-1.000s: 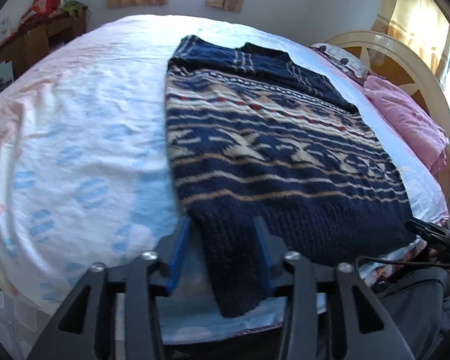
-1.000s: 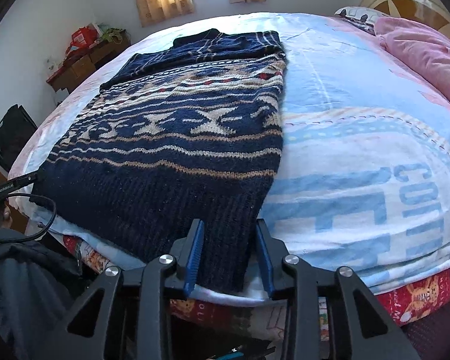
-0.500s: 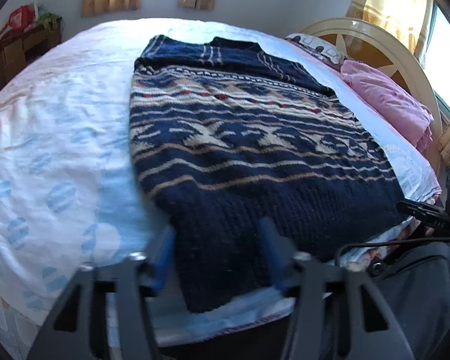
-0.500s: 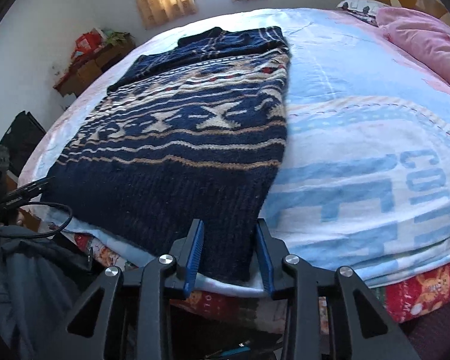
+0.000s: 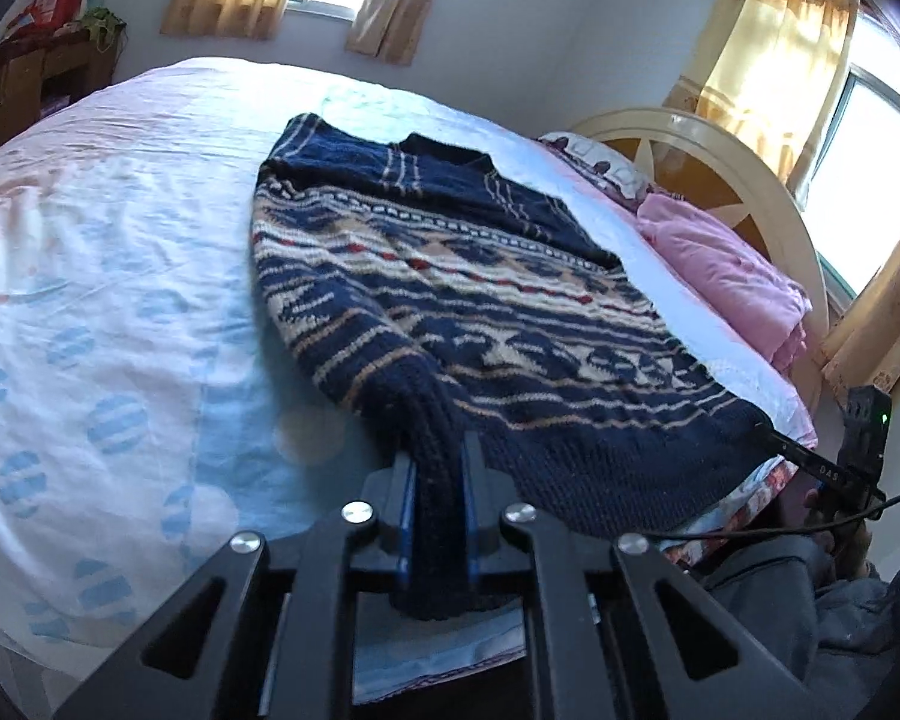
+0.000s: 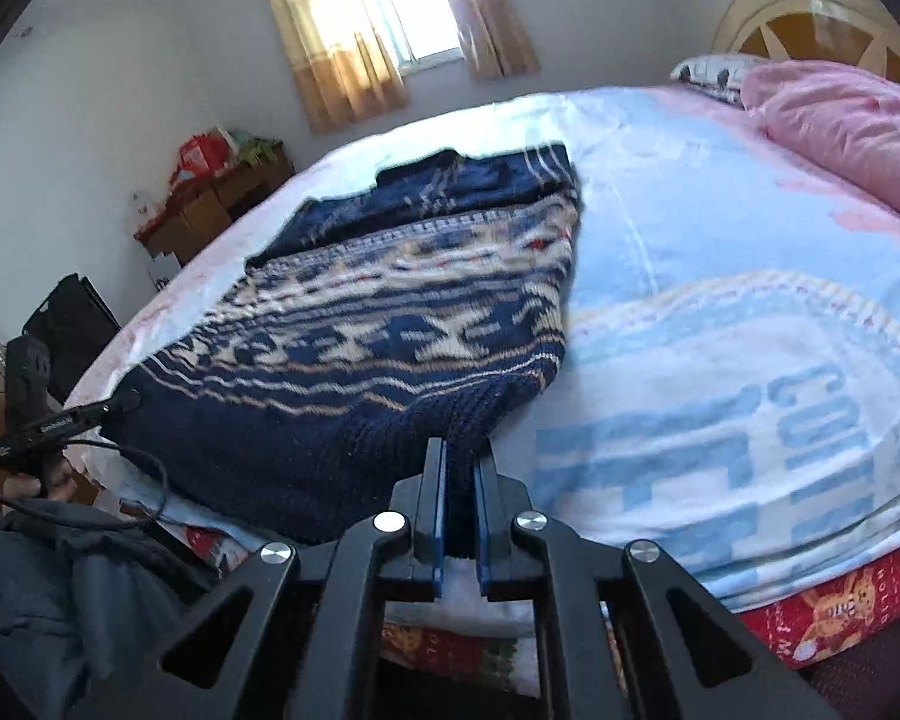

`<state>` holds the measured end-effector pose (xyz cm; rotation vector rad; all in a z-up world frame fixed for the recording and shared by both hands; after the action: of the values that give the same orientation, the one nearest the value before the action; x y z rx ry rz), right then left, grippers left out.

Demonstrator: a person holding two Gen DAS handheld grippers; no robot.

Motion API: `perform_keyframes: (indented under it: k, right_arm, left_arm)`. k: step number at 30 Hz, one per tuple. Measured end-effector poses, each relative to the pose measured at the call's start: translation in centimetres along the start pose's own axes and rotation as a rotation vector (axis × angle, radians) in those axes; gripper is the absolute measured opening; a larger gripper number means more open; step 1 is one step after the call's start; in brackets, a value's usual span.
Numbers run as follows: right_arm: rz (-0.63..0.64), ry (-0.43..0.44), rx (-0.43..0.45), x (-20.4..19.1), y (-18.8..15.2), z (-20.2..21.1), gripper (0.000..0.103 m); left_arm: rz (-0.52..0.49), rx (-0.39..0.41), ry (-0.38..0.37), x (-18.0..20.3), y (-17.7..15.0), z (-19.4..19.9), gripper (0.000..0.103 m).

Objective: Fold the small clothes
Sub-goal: 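Lift the hem with both tools and fold it toward the collar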

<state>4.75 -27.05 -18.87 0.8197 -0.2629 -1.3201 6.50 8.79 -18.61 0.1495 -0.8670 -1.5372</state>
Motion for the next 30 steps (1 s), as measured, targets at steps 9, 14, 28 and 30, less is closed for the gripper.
perform_keyframes:
  k: [9,14,28,30]
  right_arm:
    - [-0.037,0.024,0.000,0.8,0.6,-0.1,0.006]
    - [-0.026,0.077,0.062,-0.3,2.8,1.4,0.006]
    - [-0.039,0.101,0.167,-0.8,11.5,1.3,0.006]
    - [-0.052,0.106,0.176,-0.6,12.6,1.1,0.006]
  left_arm:
    - [-0.003,-0.002,-0.015,-0.1,0.3,0.0,0.012]
    - [-0.003,0.041,-0.044,0.2,2.2,1.3,0.012]
    - [0.015,0.152,-0.091,0.1,10.1,1.9,0.012]
    - [0.018,0.168,-0.095,-0.1,11.1,2.0,0.012]
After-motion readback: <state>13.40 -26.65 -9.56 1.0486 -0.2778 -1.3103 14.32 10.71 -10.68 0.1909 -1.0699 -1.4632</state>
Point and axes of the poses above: each gripper's, at about its wrist camera, not at the fingertips, and z roughly against the way its jaws point, x to its right, y to its top, the point moved 8 cm from there along -z, roughly the way its jaws point, and after that the axes turned 7 degrees about -x, right-handed, at the moved point
